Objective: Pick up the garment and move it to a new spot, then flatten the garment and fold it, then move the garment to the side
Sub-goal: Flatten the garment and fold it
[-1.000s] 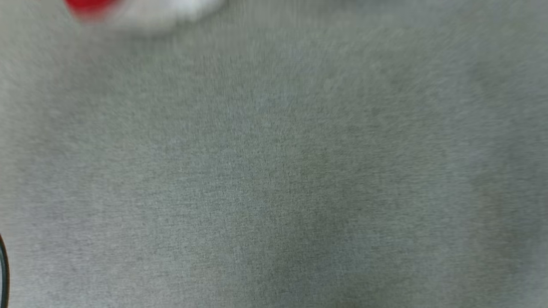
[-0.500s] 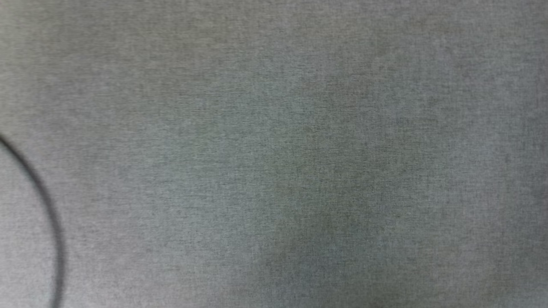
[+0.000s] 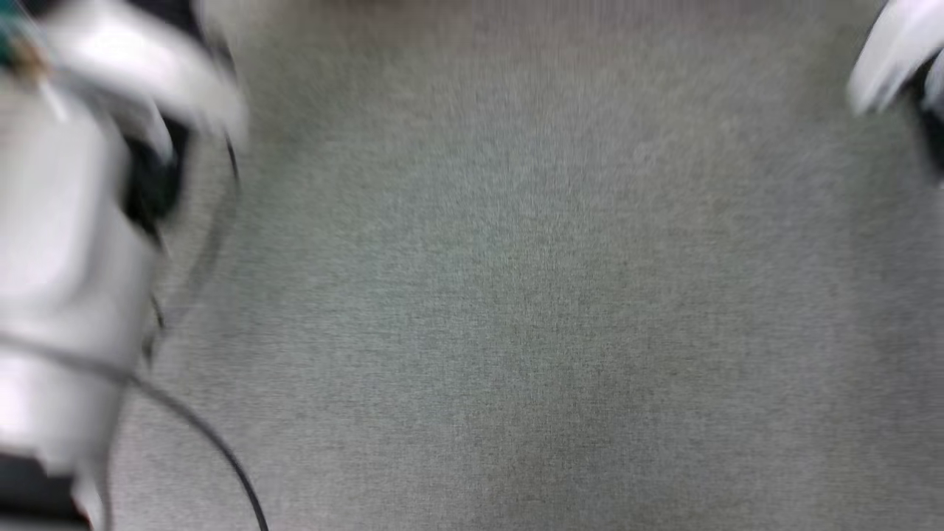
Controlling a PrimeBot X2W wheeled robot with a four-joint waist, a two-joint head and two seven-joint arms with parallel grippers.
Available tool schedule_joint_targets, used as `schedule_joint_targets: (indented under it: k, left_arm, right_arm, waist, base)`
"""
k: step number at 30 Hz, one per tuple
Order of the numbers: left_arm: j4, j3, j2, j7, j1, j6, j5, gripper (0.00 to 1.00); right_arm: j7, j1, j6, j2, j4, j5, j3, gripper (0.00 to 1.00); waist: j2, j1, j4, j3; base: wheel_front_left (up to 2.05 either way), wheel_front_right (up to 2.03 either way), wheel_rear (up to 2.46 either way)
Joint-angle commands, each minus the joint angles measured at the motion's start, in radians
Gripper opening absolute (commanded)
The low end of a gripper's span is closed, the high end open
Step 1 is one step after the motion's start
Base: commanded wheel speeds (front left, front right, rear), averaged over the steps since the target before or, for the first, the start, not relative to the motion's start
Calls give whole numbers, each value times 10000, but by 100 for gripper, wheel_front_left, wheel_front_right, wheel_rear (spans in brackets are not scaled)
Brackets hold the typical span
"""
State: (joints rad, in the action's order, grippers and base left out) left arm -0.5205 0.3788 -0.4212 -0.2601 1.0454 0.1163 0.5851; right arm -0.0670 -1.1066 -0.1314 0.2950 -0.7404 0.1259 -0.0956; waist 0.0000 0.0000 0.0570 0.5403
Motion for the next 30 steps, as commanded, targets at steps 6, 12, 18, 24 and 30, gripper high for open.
schedule_joint_targets:
  k: [6, 12, 18, 24, 30]
  left_arm:
    - [338, 551, -73, -72, -3505, 96, -126, 0]
    - [1000, 945, -545, 431, -6340, 5, 331, 0]
    - [2417, 1012, -1104, 949, -8700, -435, 795, 0]
    - [3969, 1058, -1437, 1199, -10623, -1172, 1033, 0]
    - [5414, 1146, -1745, 1533, -12308, -1771, 1331, 0]
  right_arm:
    - [-160, 2510, 14, 215, -341, 1142, -978, 0]
    - [-574, 4805, 14, 624, 261, 2515, -1704, 0]
    - [-1118, 6885, 14, 1046, 1385, 3762, -1865, 0]
    - [-1686, 8895, 14, 1463, 2750, 4786, -1620, 0]
    - [-2207, 10718, 14, 1647, 4125, 4997, -812, 0]
  waist:
    - [0, 0, 63, -2179]
    - [0, 0, -72, -3429]
    - [0, 0, -197, -4179]
    - [0, 0, -308, -4711]
    - [0, 0, -422, -5067]
  base:
    - [0, 0, 0]
    - [0, 0, 0]
    - [0, 0, 0]
    - [0, 0, 0]
    - [0, 0, 0]
